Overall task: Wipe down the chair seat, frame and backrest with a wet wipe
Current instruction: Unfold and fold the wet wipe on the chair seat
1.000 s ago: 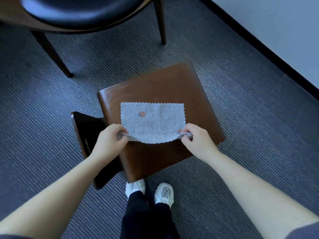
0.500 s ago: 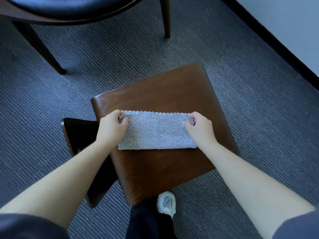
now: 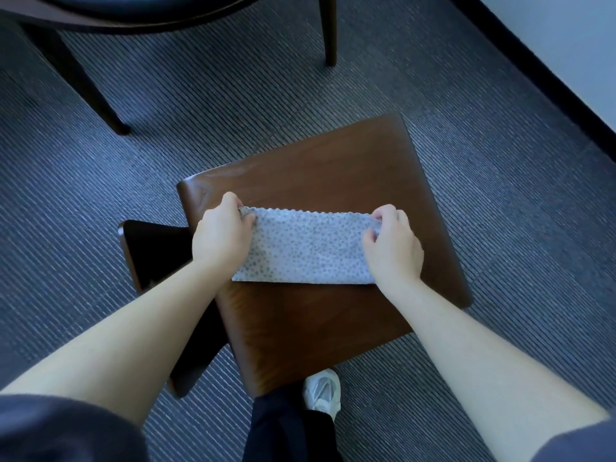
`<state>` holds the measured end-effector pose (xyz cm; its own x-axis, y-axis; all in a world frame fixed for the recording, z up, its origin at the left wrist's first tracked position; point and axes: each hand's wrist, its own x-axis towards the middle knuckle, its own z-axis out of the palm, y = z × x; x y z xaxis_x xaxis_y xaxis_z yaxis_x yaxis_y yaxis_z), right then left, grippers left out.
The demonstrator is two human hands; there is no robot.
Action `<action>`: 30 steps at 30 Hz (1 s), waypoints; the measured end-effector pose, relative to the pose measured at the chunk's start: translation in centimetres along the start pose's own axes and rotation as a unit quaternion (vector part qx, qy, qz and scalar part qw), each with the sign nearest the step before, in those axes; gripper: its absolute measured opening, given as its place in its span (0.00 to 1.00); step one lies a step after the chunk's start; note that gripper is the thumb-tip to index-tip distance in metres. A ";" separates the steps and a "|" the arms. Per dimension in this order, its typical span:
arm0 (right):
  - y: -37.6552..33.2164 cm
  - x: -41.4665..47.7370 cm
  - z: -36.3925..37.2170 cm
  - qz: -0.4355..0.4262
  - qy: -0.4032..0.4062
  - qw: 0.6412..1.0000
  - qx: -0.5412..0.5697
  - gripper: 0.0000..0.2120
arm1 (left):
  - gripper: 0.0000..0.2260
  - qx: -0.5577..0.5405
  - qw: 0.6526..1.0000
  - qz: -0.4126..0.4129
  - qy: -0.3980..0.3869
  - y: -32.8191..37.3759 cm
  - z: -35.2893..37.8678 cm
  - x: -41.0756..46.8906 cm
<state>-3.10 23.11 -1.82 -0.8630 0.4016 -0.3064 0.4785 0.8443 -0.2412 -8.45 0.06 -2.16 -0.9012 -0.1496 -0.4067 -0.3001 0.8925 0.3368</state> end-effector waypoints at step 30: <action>2.8 -3.2 3.3 -0.133 0.025 0.980 -0.148 0.32 | 0.33 0.198 0.954 0.220 0.057 -2.6 5.5 -2.9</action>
<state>1.59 23.03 -4.56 -0.9610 0.1645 -0.2222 0.1747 0.9843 -0.0270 -3.34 0.51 -6.55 -0.9478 0.2505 -0.1972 0.2355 0.9671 0.0967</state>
